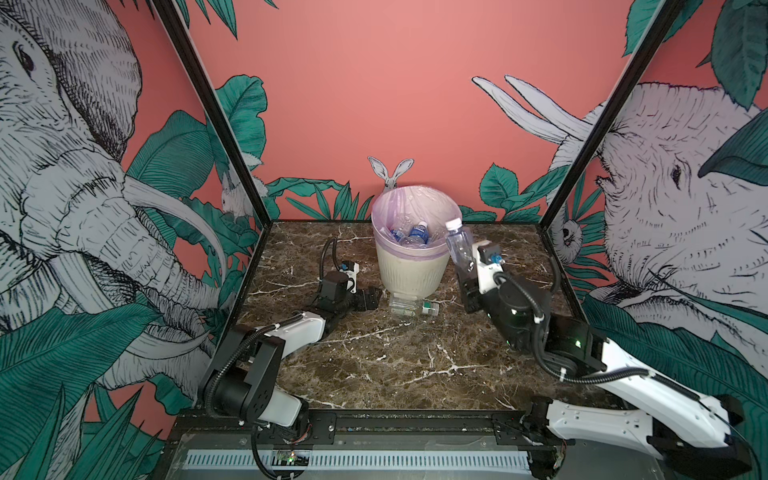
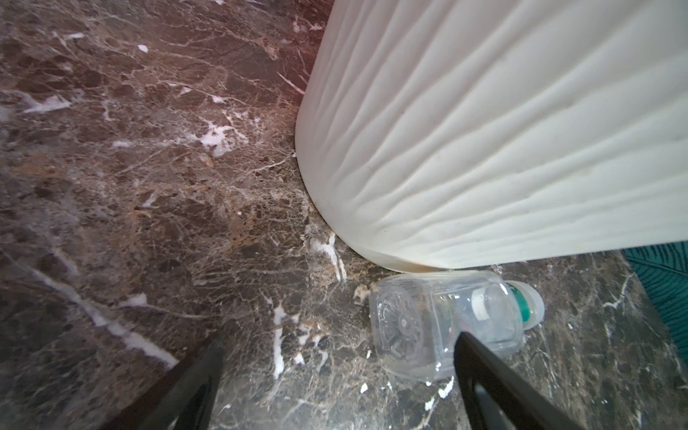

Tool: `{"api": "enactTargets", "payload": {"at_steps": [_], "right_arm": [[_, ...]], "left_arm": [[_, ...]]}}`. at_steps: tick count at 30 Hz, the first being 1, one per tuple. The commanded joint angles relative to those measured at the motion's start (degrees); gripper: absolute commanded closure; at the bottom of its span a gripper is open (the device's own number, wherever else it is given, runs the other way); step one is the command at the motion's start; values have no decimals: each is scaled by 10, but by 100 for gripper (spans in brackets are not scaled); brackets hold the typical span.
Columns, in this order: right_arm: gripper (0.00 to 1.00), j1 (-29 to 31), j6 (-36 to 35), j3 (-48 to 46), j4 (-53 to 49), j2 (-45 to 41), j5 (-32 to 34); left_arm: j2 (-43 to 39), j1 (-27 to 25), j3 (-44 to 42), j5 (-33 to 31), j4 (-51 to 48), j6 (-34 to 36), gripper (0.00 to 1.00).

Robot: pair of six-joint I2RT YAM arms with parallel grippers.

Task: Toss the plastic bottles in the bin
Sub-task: 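Lift the clear water bottle with the right gripper over the bin, then open the right gripper to drop the bottle into the bin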

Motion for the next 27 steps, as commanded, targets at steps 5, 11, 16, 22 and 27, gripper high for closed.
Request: {"api": "enactTargets", "payload": {"at_steps": [5, 11, 16, 22, 27], "right_arm": [[29, -148, -36, 329, -12, 261, -135], [1, -190, -26, 431, -17, 364, -160], [1, -194, -25, 420, -10, 333, -168], [1, -194, -24, 326, 5, 250, -171], [1, -194, -34, 222, 13, 180, -187]], "left_arm": [[1, 2, 16, 18, 14, -14, 3], [-9, 2, 19, 18, 2, -8, 3], [-10, 3, 20, 22, 4, -8, 3], [-15, 2, 19, 21, 4, -6, 3], [-17, 2, 19, 18, 2, -2, 3]]}}
